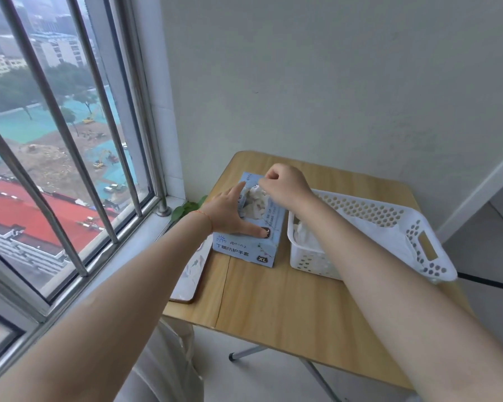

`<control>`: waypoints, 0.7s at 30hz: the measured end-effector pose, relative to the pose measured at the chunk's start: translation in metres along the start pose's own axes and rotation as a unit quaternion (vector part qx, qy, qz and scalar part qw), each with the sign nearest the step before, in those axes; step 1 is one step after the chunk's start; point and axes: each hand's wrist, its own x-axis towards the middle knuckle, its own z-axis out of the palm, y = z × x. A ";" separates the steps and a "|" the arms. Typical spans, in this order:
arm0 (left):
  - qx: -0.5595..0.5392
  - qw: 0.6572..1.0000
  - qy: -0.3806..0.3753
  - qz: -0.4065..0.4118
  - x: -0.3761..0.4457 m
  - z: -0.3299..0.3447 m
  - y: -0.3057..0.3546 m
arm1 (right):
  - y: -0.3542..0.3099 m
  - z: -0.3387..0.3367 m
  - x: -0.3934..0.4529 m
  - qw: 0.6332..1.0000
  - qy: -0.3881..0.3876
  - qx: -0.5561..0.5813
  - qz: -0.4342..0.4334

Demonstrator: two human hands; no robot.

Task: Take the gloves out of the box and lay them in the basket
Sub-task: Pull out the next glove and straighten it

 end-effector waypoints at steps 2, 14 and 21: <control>0.015 1.000 -0.005 -0.013 0.000 -0.003 0.001 | 0.001 -0.003 -0.005 0.999 -0.034 0.000 -0.005; 0.037 0.999 -0.013 -0.022 -0.001 -0.008 0.007 | -0.003 -0.019 -0.015 0.995 0.041 0.032 -0.086; 0.031 0.998 0.027 0.049 -0.004 -0.005 0.012 | 0.005 -0.006 -0.017 0.994 -0.045 0.087 -0.042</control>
